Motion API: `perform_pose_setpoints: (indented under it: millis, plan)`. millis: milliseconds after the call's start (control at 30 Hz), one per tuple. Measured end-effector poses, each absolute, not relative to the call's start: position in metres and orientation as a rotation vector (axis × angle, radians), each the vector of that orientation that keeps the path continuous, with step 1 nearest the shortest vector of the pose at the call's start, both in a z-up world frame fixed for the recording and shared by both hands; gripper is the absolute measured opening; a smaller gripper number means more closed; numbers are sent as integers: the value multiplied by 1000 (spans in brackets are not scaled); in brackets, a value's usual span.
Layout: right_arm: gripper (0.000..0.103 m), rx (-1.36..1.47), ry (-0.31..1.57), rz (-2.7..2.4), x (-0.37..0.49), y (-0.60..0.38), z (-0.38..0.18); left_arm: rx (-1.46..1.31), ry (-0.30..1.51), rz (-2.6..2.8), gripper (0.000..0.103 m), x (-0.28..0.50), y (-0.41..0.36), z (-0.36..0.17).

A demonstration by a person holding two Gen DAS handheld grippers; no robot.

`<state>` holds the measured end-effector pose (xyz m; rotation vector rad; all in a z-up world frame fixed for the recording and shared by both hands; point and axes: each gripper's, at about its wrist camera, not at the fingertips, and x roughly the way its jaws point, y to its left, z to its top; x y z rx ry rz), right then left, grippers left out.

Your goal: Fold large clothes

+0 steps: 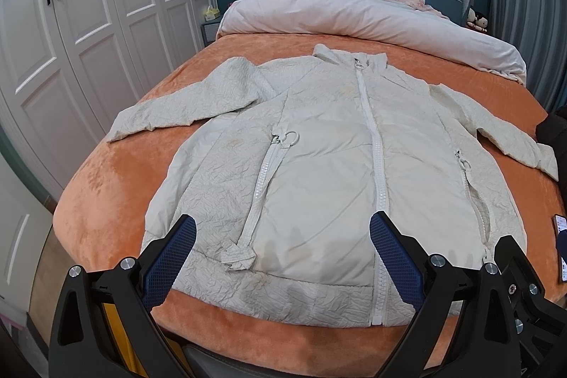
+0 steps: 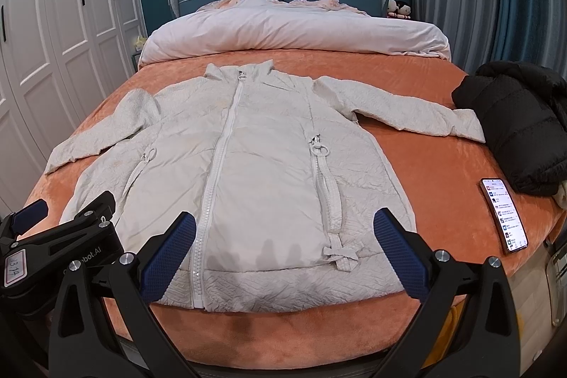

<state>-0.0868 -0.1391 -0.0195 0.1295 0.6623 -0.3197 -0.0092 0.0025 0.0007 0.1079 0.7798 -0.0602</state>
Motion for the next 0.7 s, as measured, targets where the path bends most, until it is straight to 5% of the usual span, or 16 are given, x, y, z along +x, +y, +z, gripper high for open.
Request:
perform_pose_setpoints:
  millis: [700]
  plan:
    - [98, 160, 737, -317, -100, -138, -31, 138, 840, -79, 96, -18, 7, -13]
